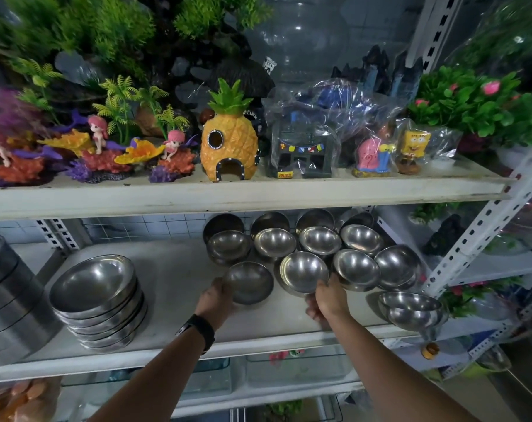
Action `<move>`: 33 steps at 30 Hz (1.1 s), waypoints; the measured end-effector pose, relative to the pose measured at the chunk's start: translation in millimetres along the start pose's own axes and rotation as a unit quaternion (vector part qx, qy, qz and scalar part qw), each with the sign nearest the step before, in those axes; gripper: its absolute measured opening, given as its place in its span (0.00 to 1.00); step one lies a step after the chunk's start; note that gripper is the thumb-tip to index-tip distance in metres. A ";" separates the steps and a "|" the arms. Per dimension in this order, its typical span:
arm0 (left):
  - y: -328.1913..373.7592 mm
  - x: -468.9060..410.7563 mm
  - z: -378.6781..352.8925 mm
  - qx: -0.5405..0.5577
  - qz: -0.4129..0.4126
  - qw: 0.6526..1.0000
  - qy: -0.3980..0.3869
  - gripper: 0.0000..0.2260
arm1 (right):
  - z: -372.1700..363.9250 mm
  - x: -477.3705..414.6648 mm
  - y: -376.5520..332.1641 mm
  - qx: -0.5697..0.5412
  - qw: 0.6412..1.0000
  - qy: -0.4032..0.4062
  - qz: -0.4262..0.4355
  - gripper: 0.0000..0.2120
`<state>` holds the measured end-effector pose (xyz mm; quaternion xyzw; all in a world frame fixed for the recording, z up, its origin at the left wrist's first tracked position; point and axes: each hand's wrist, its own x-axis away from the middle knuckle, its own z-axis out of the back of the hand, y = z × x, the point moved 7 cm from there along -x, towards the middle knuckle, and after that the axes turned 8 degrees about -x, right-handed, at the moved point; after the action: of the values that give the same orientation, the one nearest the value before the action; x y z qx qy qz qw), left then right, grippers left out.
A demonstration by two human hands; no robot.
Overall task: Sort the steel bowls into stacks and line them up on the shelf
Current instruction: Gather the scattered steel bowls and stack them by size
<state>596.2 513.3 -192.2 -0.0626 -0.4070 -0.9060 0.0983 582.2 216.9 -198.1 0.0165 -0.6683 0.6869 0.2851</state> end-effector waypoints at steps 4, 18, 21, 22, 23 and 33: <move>-14.8 8.0 9.4 0.005 -0.026 1.000 0.014 0.12 | -5.2 1.8 10.4 -0.055 0.998 -0.023 -0.007 0.18; -33.0 40.5 38.9 -0.078 -0.093 0.992 0.019 0.25 | -23.8 54.4 -30.9 -0.087 0.987 -0.091 0.097 0.13; -42.5 40.6 40.7 -0.080 -0.071 0.994 0.022 0.19 | -33.7 64.0 -43.9 -0.082 0.983 -0.110 0.122 0.12; -44.5 40.5 41.1 -0.082 -0.072 0.994 0.026 0.18 | -38.2 67.8 -48.5 -0.084 0.981 -0.121 0.129 0.12; -45.7 41.2 40.8 -0.084 -0.070 0.994 0.027 0.17 | -43.5 72.2 -52.8 -0.086 0.978 -0.133 0.137 0.12; -51.4 48.1 40.8 -0.054 -0.049 0.996 0.050 0.19 | -92.2 107.1 -60.0 -0.005 0.963 -0.196 0.186 0.14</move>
<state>539.0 571.2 -193.1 -0.0024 -0.3543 -0.9325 0.0702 550.4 338.6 -110.1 0.0246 -0.7058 0.7078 0.0155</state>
